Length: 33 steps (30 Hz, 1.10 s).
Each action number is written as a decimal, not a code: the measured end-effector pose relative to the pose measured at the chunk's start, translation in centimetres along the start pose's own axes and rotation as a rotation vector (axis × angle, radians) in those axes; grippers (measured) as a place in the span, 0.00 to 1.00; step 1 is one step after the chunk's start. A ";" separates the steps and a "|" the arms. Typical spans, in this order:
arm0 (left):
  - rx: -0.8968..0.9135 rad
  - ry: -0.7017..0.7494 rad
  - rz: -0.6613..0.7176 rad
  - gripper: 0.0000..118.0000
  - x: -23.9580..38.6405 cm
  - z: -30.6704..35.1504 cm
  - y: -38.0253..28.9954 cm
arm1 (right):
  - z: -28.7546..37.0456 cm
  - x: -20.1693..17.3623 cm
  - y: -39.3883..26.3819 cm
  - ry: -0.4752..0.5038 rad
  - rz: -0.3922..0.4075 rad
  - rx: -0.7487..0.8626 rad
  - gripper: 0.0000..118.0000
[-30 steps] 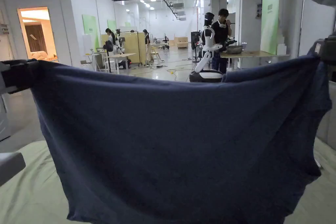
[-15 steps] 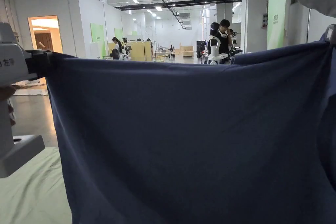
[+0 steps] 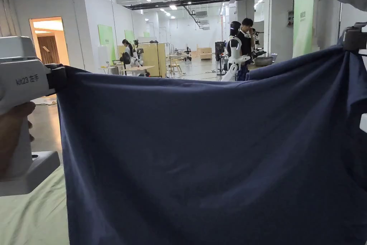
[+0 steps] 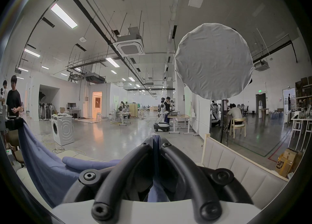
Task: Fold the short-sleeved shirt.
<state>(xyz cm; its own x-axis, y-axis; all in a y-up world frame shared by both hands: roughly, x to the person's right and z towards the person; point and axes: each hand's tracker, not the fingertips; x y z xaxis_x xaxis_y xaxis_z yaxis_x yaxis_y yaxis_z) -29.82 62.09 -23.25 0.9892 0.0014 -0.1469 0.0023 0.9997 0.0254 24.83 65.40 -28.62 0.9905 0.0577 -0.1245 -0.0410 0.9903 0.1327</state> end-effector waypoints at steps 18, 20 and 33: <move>-0.060 0.108 0.028 0.07 1.9 -12.9 -3.7 | -13.3 -2.0 -4.3 -0.063 0.085 -0.024 0.04; -0.065 0.110 0.041 0.07 1.9 -14.1 -3.8 | -14.5 -2.3 -4.5 -0.067 0.067 -0.021 0.04; -0.166 0.048 0.026 0.07 1.7 -17.4 -10.0 | -17.1 -1.6 -10.1 -0.047 0.048 -0.129 0.04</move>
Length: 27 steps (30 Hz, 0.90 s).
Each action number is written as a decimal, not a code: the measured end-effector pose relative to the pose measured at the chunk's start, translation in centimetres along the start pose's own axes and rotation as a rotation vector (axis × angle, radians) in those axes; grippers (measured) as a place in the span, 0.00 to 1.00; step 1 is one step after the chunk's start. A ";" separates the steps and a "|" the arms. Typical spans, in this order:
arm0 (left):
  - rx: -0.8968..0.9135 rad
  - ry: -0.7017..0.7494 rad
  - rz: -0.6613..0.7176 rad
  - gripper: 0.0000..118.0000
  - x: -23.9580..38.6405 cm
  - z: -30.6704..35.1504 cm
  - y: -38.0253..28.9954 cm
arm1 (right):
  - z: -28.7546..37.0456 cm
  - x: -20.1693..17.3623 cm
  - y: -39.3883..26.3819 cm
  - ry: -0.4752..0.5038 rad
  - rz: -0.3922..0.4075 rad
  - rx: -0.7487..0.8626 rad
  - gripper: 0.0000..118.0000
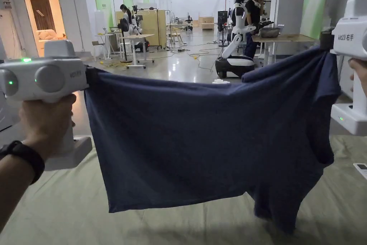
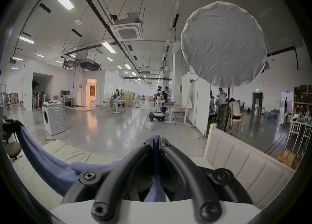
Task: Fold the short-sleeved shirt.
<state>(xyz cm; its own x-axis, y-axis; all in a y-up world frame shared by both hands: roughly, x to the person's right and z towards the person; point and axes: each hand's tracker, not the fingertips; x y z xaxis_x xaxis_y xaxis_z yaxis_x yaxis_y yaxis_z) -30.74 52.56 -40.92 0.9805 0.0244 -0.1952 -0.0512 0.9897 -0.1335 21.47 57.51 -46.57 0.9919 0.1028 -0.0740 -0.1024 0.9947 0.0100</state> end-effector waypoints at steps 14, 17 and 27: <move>-0.232 -0.202 0.104 0.07 -1.6 9.5 -21.4 | 14.4 0.3 -20.4 0.108 -0.155 -0.245 0.04; -0.244 -0.202 0.115 0.07 -3.6 13.8 -26.0 | 20.4 0.9 -24.1 0.113 -0.188 -0.269 0.04; -0.416 -0.183 0.171 0.07 -8.4 26.5 -34.5 | 35.3 0.5 -33.4 0.112 -0.245 -0.518 0.04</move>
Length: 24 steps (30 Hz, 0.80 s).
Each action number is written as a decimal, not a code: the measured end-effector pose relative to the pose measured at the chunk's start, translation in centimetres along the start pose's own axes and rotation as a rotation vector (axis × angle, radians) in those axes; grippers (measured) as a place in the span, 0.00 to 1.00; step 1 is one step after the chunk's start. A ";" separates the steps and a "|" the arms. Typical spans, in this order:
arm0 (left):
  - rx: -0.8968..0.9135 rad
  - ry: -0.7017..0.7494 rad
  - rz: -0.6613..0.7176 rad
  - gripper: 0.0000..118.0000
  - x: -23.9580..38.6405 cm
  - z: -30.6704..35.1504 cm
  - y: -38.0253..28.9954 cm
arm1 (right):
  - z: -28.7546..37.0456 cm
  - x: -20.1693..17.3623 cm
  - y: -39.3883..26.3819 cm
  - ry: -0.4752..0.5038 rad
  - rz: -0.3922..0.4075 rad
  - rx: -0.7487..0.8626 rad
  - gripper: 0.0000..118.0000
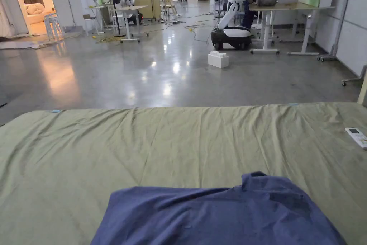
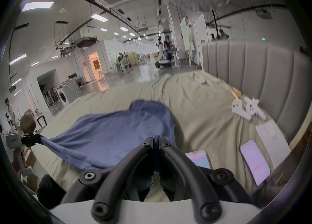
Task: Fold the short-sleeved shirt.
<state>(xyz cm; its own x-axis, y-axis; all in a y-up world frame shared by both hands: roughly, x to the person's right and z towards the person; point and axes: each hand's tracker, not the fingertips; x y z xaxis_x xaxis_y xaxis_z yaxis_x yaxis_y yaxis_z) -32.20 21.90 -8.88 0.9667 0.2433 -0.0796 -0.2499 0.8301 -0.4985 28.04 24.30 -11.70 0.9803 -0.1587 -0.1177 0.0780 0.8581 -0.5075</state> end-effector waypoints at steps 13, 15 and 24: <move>-0.346 0.077 -0.074 0.68 -2.0 -3.4 -5.6 | -3.6 2.9 -6.5 -0.056 0.027 -0.290 0.73; -0.327 0.087 -0.105 0.77 -2.7 -2.7 -5.5 | -2.9 3.2 -6.6 -0.073 0.014 -0.269 0.70; 0.117 0.072 -0.033 0.78 2.8 6.5 0.6 | 4.6 1.6 -2.0 -0.044 -0.163 0.064 0.71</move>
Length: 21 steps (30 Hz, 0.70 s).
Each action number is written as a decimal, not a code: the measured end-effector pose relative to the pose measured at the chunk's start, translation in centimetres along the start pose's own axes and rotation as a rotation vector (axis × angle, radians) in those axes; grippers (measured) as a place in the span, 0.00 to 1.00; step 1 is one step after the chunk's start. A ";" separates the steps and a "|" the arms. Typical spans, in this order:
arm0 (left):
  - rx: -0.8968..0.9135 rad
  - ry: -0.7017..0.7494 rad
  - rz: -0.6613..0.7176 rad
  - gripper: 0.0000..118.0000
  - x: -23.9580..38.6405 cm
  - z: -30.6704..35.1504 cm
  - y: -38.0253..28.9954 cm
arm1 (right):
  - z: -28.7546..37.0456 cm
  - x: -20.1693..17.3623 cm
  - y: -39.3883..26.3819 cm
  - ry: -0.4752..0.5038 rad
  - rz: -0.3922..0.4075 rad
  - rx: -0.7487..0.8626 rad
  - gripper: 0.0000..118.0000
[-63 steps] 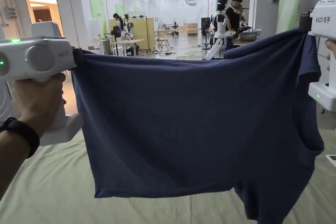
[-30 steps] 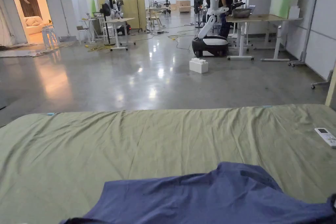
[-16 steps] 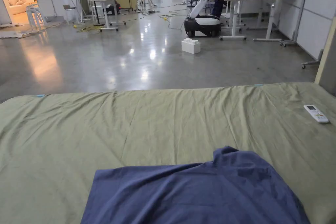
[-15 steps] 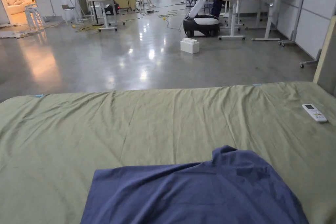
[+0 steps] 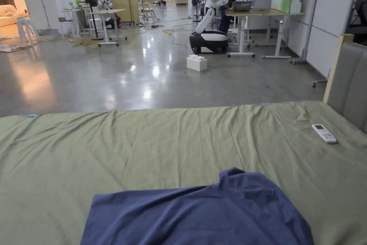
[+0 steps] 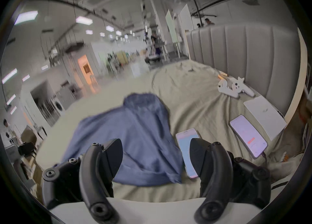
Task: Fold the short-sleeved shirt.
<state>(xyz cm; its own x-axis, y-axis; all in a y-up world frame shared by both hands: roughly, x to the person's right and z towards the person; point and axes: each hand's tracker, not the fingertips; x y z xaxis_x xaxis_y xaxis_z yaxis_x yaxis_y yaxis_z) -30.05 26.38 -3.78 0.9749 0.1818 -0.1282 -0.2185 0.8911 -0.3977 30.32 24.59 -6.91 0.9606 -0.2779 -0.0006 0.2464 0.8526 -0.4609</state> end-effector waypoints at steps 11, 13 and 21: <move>0.252 0.087 -0.224 0.60 9.7 5.6 2.8 | 4.5 -7.7 3.6 0.023 0.258 0.263 0.55; 0.250 0.055 -0.238 0.30 9.9 6.2 3.0 | 4.7 -8.5 3.7 0.033 0.280 0.267 0.33; 0.259 -0.029 -0.206 0.00 10.0 7.0 3.8 | 5.1 -9.8 2.9 0.035 0.326 0.289 0.00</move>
<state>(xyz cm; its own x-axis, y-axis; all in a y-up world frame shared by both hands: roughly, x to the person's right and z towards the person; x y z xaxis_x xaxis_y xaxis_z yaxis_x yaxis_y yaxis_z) -20.84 34.47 -0.16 0.9991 -0.0043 -0.0416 -0.0028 0.9858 -0.1680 22.25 32.05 -3.67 0.9904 0.0160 -0.1375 -0.0388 0.9856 -0.1647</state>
